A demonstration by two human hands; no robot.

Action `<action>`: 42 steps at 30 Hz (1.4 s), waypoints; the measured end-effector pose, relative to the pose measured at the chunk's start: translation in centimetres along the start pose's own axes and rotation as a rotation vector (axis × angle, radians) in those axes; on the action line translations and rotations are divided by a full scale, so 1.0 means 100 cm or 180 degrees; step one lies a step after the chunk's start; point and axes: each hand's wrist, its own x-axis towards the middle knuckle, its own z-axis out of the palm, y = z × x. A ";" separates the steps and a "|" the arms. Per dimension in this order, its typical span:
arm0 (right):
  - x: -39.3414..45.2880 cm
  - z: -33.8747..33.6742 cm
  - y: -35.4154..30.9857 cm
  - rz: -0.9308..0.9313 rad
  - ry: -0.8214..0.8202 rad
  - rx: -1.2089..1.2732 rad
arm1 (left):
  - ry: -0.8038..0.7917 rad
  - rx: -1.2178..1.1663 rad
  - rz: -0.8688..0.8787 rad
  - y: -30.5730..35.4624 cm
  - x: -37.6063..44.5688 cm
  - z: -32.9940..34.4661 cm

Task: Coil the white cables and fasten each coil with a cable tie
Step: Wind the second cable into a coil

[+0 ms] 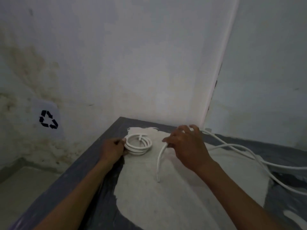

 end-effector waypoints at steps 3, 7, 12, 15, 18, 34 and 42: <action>-0.005 -0.008 -0.001 -0.0189 0.0084 -0.0147 | 0.0135 0.0683 0.0487 -0.018 -0.006 -0.003; -0.010 -0.027 0.004 -0.0213 0.0281 -0.0096 | 0.0217 0.1278 0.0933 -0.026 -0.018 -0.011; -0.009 -0.068 0.026 -0.0061 0.0785 -0.0002 | -0.0016 0.0511 0.1420 0.043 -0.059 0.015; -0.002 -0.095 0.048 -0.0063 0.1027 -0.0057 | -0.1835 -0.0146 0.0783 0.125 -0.099 0.046; -0.005 -0.111 0.070 0.0036 0.1268 0.0089 | -0.2588 0.0047 0.0799 0.169 -0.126 0.075; -0.015 -0.096 0.135 0.1396 0.1629 0.1068 | -0.1684 -0.1581 0.0946 0.182 -0.131 0.118; -0.038 -0.083 0.167 0.1909 0.1434 0.1112 | -0.1891 -0.1882 0.0681 0.166 -0.133 0.160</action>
